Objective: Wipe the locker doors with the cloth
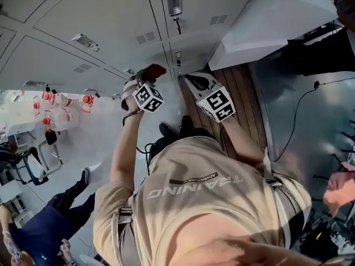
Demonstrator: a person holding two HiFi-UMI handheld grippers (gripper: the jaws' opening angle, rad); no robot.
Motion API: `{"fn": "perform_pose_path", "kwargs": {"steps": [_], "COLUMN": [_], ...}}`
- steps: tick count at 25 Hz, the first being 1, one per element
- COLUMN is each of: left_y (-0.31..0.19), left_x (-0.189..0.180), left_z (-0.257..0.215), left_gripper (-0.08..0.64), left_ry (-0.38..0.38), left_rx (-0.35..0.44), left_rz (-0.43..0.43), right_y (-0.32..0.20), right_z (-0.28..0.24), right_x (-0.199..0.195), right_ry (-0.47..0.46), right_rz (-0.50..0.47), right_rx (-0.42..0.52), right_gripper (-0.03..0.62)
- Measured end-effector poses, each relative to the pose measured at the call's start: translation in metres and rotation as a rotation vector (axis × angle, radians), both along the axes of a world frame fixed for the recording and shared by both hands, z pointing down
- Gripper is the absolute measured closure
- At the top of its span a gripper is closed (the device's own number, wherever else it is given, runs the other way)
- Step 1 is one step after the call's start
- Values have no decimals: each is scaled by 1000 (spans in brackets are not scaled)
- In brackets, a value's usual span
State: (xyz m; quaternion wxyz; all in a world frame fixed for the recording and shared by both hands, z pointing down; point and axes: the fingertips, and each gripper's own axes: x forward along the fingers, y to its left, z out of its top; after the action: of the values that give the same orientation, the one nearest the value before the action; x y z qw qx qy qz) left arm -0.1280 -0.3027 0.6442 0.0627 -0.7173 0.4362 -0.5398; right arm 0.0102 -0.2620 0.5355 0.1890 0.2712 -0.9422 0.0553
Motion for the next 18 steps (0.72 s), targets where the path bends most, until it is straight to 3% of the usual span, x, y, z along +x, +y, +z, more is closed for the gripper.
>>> {"fn": "perform_pose_path", "kwargs": {"steps": [2, 6, 10, 14, 18], "left_y": [19, 51, 71, 87, 98], "left_x": [-3, -18, -31, -52, -70], "left_z": [-7, -28, -76, -137, -205], "left_gripper": [488, 488, 488, 488, 488], "left_ry": [104, 219, 428, 615, 713], "left_rx": [12, 67, 149, 275, 431], "left_rz": [-44, -116, -220, -295, -295], "right_y": [6, 23, 38, 43, 43], "right_z": [-2, -10, -22, -37, -61], "right_x": [-7, -23, -40, -55, -64], "right_ry": [1, -21, -69, -101, -126], "right_rz": [-4, -5, -17, -17, -17], "right_rx": [8, 15, 43, 74, 122], "right_gripper": [577, 577, 577, 577, 577]}}
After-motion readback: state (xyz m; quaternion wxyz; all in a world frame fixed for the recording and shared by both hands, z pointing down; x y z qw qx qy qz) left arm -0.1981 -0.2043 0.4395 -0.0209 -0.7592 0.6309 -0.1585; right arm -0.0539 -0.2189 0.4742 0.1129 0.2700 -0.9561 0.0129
